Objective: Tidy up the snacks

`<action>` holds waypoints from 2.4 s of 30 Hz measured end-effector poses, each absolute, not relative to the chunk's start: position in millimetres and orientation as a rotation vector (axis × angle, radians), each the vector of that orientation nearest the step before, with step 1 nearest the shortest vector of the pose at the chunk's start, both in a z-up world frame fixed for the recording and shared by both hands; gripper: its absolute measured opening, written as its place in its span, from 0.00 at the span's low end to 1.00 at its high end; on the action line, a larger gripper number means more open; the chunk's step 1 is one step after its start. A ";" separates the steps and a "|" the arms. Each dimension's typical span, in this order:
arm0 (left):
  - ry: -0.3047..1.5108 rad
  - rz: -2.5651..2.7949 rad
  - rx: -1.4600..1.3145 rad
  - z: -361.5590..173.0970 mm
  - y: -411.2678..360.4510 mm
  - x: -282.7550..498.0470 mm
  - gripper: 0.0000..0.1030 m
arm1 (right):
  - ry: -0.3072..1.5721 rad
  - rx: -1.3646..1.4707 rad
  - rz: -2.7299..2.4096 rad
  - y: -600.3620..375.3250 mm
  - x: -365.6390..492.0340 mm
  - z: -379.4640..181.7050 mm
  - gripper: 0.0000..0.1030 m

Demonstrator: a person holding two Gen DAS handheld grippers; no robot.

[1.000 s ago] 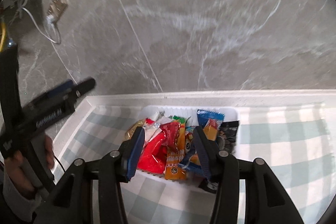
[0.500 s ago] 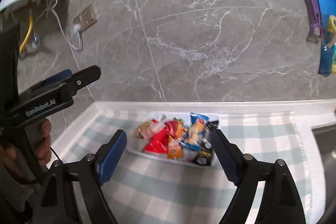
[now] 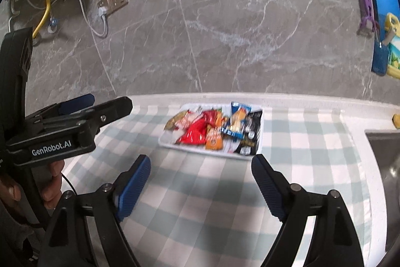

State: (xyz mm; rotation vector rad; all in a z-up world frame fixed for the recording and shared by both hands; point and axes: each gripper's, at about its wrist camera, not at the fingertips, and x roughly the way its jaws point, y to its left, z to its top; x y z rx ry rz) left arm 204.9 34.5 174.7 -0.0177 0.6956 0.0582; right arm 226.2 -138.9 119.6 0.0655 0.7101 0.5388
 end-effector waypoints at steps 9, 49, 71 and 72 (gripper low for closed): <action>0.791 0.122 -0.048 139.4 50.7 180.5 0.97 | 0.791 0.061 0.568 -127.0 201.6 95.5 0.82; 0.748 0.103 0.008 148.5 39.4 154.7 0.97 | 0.792 0.039 0.543 -128.3 189.1 103.2 0.82; 0.744 0.103 0.015 148.7 39.6 158.2 0.97 | 0.791 0.038 0.543 -127.9 189.7 102.4 0.82; 0.744 0.100 0.015 148.6 39.7 157.5 0.97 | 0.792 0.038 0.544 -127.9 189.9 102.5 0.82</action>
